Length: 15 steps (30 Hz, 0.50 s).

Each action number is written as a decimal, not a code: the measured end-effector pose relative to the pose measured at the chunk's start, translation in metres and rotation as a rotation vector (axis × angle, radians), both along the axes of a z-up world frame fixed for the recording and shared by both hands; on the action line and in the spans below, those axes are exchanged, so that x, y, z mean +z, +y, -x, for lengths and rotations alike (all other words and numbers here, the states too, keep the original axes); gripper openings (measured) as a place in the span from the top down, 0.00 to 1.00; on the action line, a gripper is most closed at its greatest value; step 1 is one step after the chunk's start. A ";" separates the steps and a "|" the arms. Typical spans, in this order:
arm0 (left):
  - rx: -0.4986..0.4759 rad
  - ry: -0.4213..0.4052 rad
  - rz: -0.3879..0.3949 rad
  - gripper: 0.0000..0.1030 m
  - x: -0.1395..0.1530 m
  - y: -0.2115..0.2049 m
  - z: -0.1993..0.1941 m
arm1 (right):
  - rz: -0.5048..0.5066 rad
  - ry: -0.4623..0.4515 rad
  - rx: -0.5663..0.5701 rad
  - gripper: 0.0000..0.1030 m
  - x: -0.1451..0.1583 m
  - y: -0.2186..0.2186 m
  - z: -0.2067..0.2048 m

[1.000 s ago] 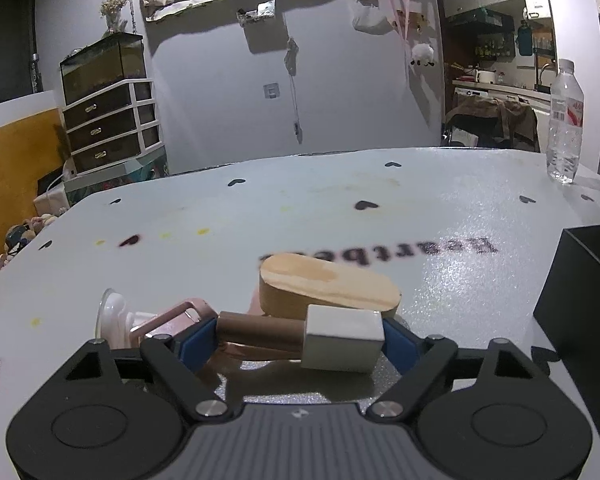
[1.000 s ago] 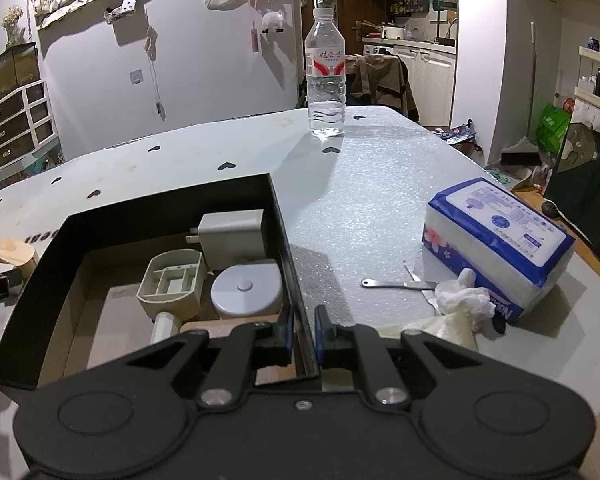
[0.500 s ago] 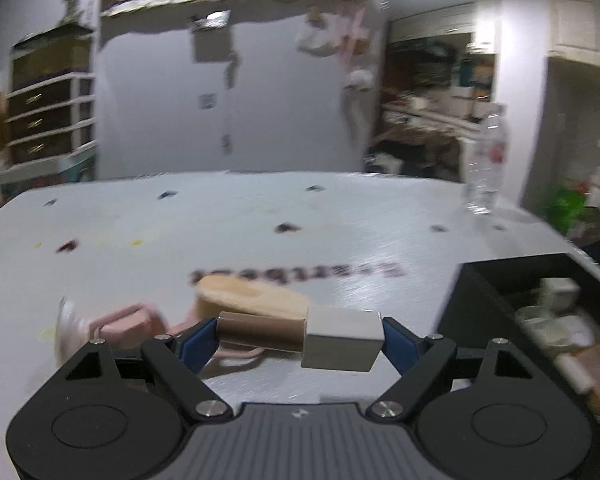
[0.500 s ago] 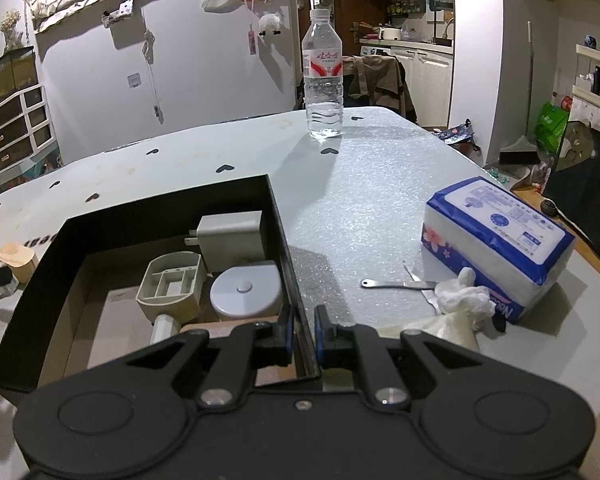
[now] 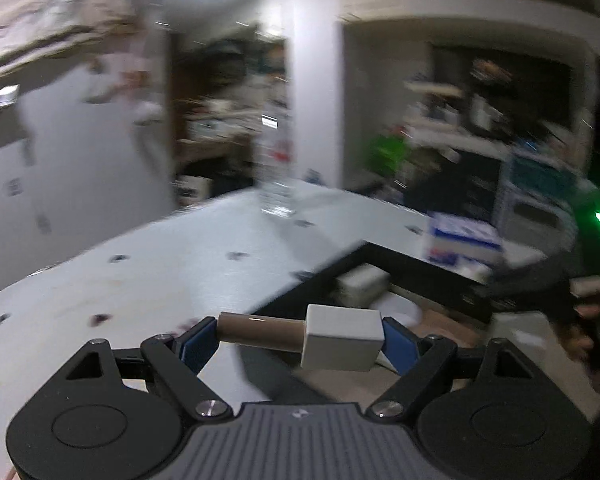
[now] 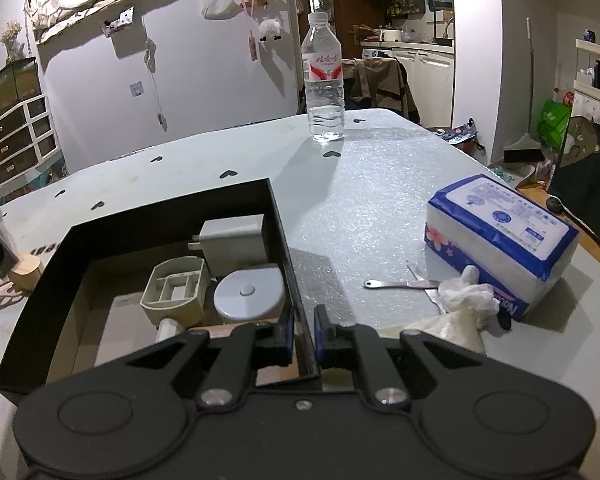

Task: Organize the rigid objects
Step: 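Carry the stick and block into the black box and open the left tool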

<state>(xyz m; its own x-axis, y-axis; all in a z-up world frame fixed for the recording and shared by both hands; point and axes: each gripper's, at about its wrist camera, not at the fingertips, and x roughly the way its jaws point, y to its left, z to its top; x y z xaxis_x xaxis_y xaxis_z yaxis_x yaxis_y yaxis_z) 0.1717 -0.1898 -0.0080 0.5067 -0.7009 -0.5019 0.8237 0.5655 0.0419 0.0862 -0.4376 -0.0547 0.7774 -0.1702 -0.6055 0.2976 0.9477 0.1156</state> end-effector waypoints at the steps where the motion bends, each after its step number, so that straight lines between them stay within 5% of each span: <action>1: -0.043 0.016 -0.024 0.16 -0.001 -0.009 0.000 | -0.002 -0.001 0.001 0.90 0.000 0.000 0.000; 15: -0.318 0.282 -0.218 0.16 -0.030 -0.074 -0.031 | -0.006 -0.007 0.003 0.89 -0.001 -0.001 0.000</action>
<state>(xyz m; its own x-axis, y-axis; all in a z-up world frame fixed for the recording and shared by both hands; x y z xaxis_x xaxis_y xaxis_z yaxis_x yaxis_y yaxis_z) 0.2026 -0.2637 -0.0380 0.1071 -0.6621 -0.7417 0.9506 0.2868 -0.1188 0.0858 -0.4382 -0.0554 0.7823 -0.1648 -0.6007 0.2941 0.9478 0.1230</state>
